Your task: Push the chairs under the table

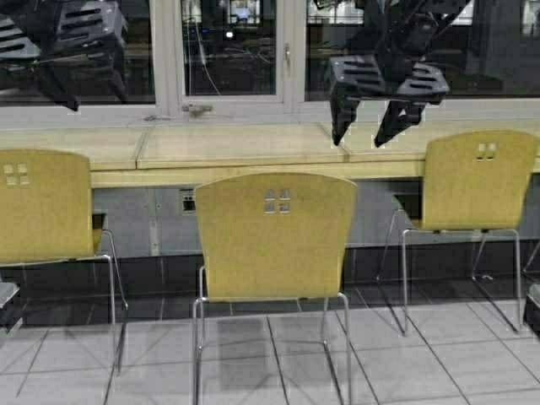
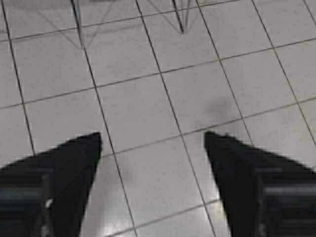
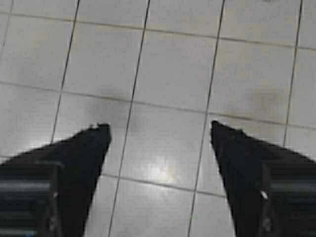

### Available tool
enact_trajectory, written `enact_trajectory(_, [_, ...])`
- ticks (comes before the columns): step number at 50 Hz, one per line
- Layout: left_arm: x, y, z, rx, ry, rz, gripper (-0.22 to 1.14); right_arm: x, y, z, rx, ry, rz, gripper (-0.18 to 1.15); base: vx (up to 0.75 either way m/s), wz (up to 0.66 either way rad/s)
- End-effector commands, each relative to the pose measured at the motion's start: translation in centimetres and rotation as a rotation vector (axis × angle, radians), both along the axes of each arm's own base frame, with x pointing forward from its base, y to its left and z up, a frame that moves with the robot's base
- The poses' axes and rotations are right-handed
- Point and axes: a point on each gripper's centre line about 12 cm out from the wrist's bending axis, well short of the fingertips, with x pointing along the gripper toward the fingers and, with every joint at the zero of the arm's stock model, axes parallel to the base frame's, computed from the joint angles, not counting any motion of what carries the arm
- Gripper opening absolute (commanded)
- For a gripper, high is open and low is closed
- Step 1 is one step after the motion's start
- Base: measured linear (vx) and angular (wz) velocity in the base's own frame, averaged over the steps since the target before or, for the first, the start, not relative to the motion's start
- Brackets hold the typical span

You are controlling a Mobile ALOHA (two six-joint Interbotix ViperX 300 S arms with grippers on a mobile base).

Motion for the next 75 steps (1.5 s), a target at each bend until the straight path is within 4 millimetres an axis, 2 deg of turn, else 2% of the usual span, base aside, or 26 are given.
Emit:
enact_trajectory(1, [0.7,-0.1,0.4,-0.002,-0.014,0.002,0.96,0.4,0.3,1.0,0.010,-0.027,0.004,0.95,0.30,0.08])
enact_trajectory(11, [1.0,-0.2,-0.4,0.001,0.023,0.007,0.96,0.4,0.4,1.1,0.020,-0.015,-0.006,0.95,0.32,0.11])
enact_trajectory(20, [1.0,-0.2,-0.5,-0.008,0.039,0.014,0.96,0.3,0.1,-0.1,0.104,0.013,-0.121,0.95,0.32,0.05])
enact_trajectory(27, [1.0,-0.3,-0.4,-0.010,0.037,0.013,0.96,0.5,0.2,-0.9,0.108,0.025,-0.136,0.95,0.32,0.01])
enact_trajectory(49, [0.4,-0.1,0.6,-0.025,0.010,0.014,0.96,0.2,0.1,0.9,0.128,0.007,-0.140,0.95,0.32,-0.06])
enact_trajectory(58, [0.3,-0.1,0.4,-0.029,0.020,0.018,0.96,-0.7,-0.1,1.2,0.123,0.005,-0.130,0.95,0.35,-0.10])
enact_trajectory(75, [0.7,-0.3,-0.1,-0.028,0.040,0.021,0.96,-0.5,-0.2,1.3,0.124,-0.005,-0.130,0.95,0.30,0.04])
